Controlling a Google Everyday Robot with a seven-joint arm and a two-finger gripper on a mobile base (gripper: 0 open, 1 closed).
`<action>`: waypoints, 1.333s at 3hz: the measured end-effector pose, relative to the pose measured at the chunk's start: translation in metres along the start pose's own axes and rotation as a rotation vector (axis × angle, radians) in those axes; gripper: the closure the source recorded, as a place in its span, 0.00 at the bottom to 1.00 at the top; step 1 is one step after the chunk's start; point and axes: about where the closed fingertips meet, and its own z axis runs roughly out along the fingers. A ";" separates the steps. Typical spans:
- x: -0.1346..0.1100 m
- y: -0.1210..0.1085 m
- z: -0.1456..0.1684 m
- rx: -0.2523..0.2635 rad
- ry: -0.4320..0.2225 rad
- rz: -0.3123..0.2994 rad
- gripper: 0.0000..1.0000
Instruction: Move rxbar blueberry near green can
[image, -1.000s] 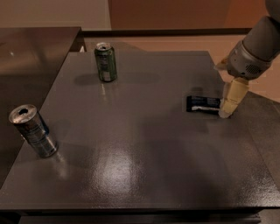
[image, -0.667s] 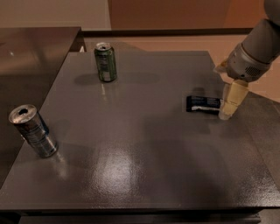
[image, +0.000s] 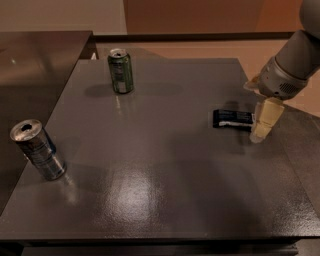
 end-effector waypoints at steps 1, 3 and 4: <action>0.000 0.001 0.006 -0.008 0.004 -0.001 0.00; -0.004 0.003 0.018 -0.027 0.010 -0.001 0.38; -0.005 0.003 0.020 -0.032 0.009 0.000 0.61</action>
Offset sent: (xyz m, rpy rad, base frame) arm -0.0012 0.0072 -0.0163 -0.0103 0.0323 0.0060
